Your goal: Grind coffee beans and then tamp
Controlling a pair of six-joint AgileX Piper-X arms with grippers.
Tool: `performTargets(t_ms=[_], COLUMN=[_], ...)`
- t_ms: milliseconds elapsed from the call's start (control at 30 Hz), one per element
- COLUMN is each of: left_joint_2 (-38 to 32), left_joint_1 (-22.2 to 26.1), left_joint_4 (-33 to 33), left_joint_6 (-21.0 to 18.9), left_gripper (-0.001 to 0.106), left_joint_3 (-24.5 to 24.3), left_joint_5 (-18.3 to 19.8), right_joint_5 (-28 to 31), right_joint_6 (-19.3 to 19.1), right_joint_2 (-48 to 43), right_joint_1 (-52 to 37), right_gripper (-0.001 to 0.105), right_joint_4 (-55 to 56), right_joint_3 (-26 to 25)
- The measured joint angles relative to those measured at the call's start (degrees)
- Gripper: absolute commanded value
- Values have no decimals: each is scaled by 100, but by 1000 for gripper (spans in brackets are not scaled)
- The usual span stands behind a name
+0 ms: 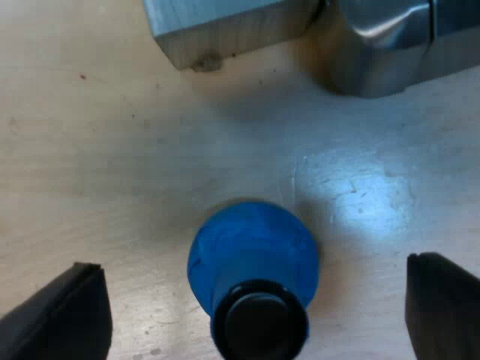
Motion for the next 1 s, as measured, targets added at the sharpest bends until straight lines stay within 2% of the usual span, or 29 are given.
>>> performTargets(t_ms=[333, 833, 1000], left_joint_2=[757, 1200, 1204], left_joint_1=[0, 0, 0], left_joint_4=[-143, -280, -286], left_joint_6=[67, 75, 75], left_gripper=[80, 80, 68], left_joint_3=[0, 0, 0], left_joint_5=[17, 120, 120], right_joint_5=[0, 0, 0], right_joint_6=[0, 0, 0], right_joint_2=[0, 0, 0], right_joint_1=[0, 0, 0], right_gripper=[71, 71, 71], right_joint_4=[0, 0, 0], right_joint_3=[0, 0, 0])
